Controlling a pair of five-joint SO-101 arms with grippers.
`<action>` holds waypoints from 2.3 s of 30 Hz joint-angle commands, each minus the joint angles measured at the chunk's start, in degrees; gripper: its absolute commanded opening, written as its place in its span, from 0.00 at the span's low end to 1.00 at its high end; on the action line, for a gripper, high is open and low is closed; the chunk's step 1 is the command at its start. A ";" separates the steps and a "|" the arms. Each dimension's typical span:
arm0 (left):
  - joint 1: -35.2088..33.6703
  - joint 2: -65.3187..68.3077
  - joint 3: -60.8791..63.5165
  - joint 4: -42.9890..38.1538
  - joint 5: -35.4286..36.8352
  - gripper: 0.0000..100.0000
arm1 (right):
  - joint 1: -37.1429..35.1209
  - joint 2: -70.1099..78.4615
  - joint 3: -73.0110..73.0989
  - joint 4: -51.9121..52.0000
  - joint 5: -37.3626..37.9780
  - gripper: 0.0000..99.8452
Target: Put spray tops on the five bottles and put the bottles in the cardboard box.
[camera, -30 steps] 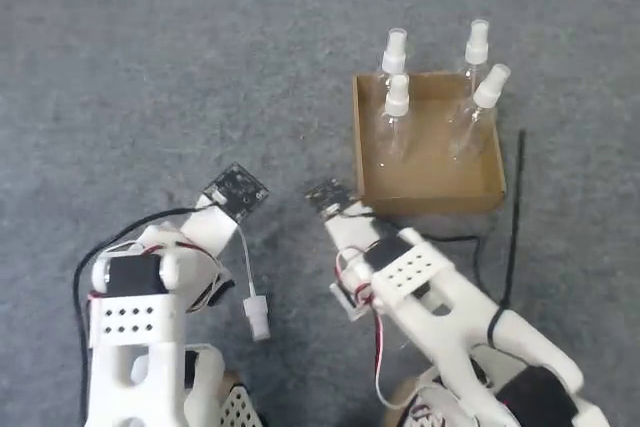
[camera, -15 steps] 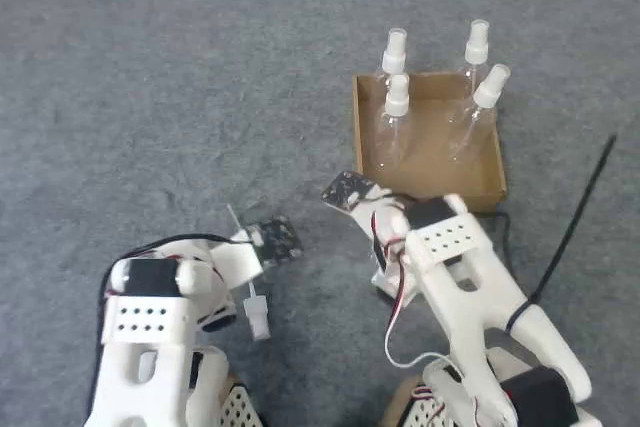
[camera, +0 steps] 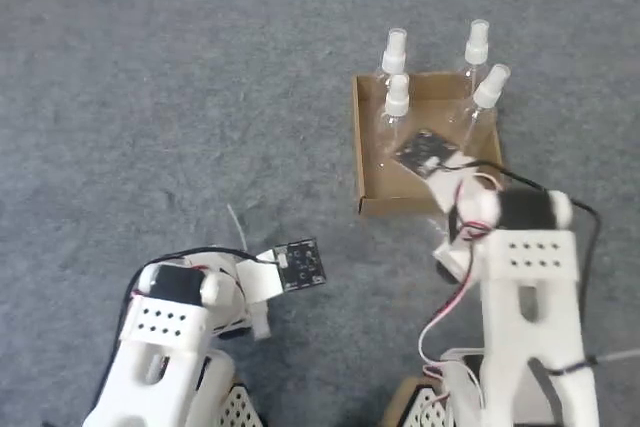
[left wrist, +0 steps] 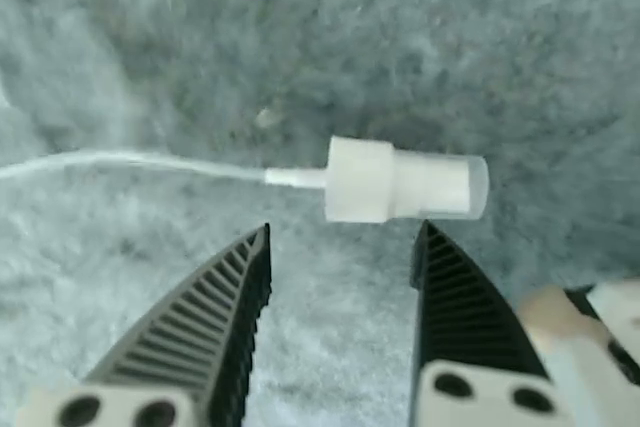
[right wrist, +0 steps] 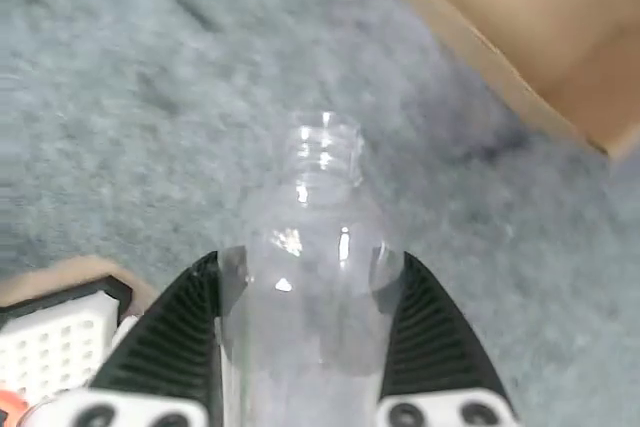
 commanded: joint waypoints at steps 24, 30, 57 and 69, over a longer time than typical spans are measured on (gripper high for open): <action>6.95 0.53 -14.90 -0.18 25.41 0.21 | 16.84 -3.38 -3.52 1.10 8.26 0.01; 7.47 2.81 -14.46 -3.25 25.49 0.21 | 16.75 -3.38 -3.52 0.75 8.26 0.01; -11.16 17.93 -14.81 -12.48 26.37 0.21 | 16.57 -3.38 -3.43 0.57 8.62 0.01; -1.85 6.42 -21.93 19.60 1.49 0.21 | 16.57 -3.38 -3.34 0.57 8.62 0.01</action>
